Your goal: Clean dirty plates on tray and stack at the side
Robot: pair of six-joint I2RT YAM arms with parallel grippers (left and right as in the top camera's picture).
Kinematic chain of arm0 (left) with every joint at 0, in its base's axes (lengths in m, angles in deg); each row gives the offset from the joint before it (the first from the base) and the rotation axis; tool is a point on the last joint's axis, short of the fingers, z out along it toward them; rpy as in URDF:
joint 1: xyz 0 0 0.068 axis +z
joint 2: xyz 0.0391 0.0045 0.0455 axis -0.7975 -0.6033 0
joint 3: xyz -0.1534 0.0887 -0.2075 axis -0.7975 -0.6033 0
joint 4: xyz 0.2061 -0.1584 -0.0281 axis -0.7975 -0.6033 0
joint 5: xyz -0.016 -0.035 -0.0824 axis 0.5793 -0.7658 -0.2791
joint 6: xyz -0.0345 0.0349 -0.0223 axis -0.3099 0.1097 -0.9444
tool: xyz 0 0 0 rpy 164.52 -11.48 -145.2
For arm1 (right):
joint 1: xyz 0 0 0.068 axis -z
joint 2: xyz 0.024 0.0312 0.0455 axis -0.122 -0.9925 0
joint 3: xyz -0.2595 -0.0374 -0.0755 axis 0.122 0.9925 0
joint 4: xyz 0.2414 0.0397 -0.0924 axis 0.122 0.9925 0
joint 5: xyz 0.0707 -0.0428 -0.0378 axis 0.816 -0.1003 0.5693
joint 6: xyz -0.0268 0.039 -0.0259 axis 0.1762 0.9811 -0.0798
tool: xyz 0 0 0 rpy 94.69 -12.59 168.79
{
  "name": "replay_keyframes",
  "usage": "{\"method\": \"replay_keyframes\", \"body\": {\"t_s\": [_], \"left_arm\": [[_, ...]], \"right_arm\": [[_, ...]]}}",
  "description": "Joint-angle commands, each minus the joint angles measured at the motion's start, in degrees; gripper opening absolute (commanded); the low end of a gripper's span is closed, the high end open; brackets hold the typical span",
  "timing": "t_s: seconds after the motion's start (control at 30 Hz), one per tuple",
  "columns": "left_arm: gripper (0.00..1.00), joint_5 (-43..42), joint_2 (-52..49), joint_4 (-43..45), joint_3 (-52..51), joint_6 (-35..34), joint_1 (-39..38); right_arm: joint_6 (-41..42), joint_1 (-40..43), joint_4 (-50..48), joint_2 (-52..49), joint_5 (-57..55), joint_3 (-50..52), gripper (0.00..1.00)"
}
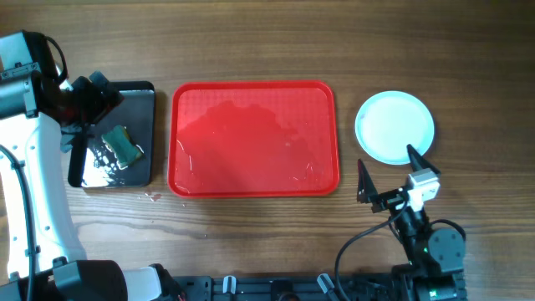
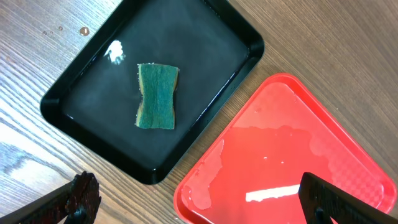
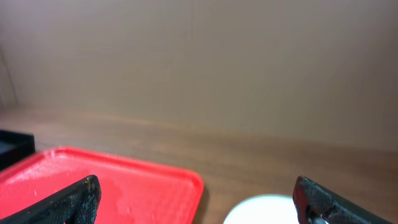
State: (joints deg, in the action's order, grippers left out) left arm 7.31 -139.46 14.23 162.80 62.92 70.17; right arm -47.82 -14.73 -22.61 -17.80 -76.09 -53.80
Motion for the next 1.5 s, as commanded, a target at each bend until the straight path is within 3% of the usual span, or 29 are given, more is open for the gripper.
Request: {"method": "replay_keyframes", "body": {"t_s": [0.0, 0.87, 0.97, 1.1, 1.17, 1.47], "left_arm": [[1.0, -0.7, -0.11, 0.17, 0.15, 0.31, 0.22], [1.0, -0.09, 0.76, 0.55, 0.15, 0.28, 0.0], [1.0, -0.7, 5.35, 8.07, -2.01, 1.01, -3.48], [1.0, -0.72, 14.8, 21.55, -11.5, 8.5, -10.54], [1.0, -0.74, 21.99, 29.11, -20.09, 12.46, -13.68], [1.0, -1.99, 51.67, 56.11, -56.37, 12.31, -14.56]], "right_arm": [[0.0, -0.35, 2.08, 1.03, 1.03, 1.66, 1.0], [0.37, -0.35, 1.95, 0.92, 0.63, 1.66, 1.0], [0.37, -0.35, 1.95, 0.92, 0.66, 1.66, 1.0], [0.37, -0.35, 1.95, 0.92, 0.66, 1.66, 1.0], [0.37, -0.35, 1.95, 0.92, 0.66, 1.66, 1.0], [0.37, -0.35, 1.95, 0.92, 0.66, 1.66, 1.0]]}}
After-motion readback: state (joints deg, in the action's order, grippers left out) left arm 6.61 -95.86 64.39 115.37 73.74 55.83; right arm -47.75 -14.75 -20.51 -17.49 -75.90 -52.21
